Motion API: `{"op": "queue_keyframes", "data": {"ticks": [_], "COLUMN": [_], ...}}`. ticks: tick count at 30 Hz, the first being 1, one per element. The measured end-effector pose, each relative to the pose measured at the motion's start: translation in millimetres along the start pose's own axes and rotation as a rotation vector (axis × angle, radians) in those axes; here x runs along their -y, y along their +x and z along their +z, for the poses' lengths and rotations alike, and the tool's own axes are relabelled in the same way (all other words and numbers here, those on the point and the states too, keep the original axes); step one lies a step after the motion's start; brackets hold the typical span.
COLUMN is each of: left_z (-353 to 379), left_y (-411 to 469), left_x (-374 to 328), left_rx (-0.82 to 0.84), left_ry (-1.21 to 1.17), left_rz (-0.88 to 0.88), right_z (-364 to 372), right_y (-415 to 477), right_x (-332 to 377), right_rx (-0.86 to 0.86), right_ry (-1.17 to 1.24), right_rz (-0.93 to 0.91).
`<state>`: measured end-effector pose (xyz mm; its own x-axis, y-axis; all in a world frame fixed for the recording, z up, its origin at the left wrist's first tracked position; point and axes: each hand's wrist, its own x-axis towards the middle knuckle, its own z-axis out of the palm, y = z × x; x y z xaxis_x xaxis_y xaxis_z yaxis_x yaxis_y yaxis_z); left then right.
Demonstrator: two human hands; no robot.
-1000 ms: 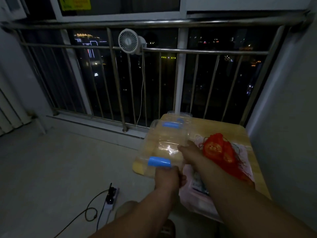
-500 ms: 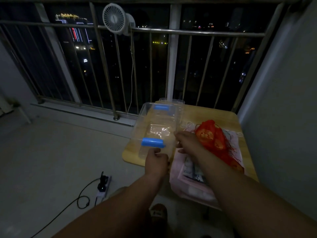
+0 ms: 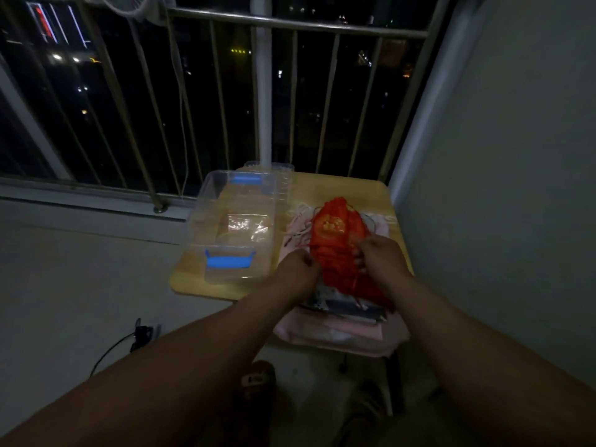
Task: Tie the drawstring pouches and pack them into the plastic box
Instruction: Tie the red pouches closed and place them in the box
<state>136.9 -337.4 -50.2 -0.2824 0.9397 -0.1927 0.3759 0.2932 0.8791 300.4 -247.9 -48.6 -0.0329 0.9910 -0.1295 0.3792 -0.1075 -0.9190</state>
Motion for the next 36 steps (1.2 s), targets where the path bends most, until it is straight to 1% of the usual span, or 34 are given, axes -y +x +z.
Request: {"op": "queue_keyframes", "data": {"ticks": [2, 4, 5, 7, 9, 11, 12, 14, 17, 19, 23, 27, 31, 33, 35, 36], "left_z": [8.0, 17.7, 20.6, 31.7, 46.8, 60.4, 66.8, 75.3, 83.5, 86.5, 89.1, 89.9, 88.9, 82.2, 73.2, 69.5], "left_y": [18.3, 44.5, 56.5, 78.6, 85.2, 81.4, 81.8, 87.8, 103.1, 107.1, 121.2, 138.8, 152.5, 153.2, 155.2, 157.8], "left_x": [-1.4, 0.5, 5.5, 17.7, 26.6, 33.6, 36.7, 41.8, 44.2, 44.9, 43.0, 40.1, 43.6, 39.2, 30.3, 25.5], "left_rx": [-0.042, -0.076, -0.1, -0.155, -0.154, -0.195, -0.231, -0.288, -0.318, -0.336, -0.343, -0.332, -0.305, -0.329, -0.402, -0.435], "left_ry": [0.103, 0.094, 0.058, 0.03, 0.125, 0.219, 0.214, 0.167, 0.119, 0.072, 0.034, -0.005, -0.033, -0.041, -0.055, -0.05], "left_rz": [0.083, 0.155, 0.156, 0.108, 0.086, 0.147, 0.188, 0.24, 0.256, 0.254, 0.25, 0.25, 0.264, 0.264, 0.214, 0.174], "right_z": [-12.2, -20.4, -23.1, -27.0, -25.2, -14.9, -8.3, 2.0, 9.4, 12.9, 16.6, 17.9, 13.5, 6.7, 1.8, 1.5], "right_y": [13.3, 32.4, 35.1, 39.5, 42.3, 40.4, 42.7, 45.3, 50.7, 55.8, 76.0, 93.4, 97.9, 92.0, 87.6, 88.4], "right_x": [-17.5, -30.0, -32.5, -38.8, -51.7, -68.4, -77.3, -85.2, -85.7, -84.1, -84.2, -81.6, -75.2, -63.2, -42.4, -30.4], "right_rx": [-0.089, -0.123, -0.126, -0.101, -0.02, 0.04, 0.023, -0.07, -0.174, -0.18, -0.181, -0.173, -0.131, -0.249, -0.379, -0.368], "right_ry": [-0.162, -0.289, -0.317, -0.332, -0.412, -0.47, -0.481, -0.505, -0.51, -0.494, -0.49, -0.517, -0.495, -0.526, -0.548, -0.521], "right_rz": [-0.017, -0.02, -0.026, -0.022, -0.029, -0.084, -0.117, -0.178, -0.23, -0.27, -0.287, -0.258, -0.21, -0.242, -0.35, -0.381]}}
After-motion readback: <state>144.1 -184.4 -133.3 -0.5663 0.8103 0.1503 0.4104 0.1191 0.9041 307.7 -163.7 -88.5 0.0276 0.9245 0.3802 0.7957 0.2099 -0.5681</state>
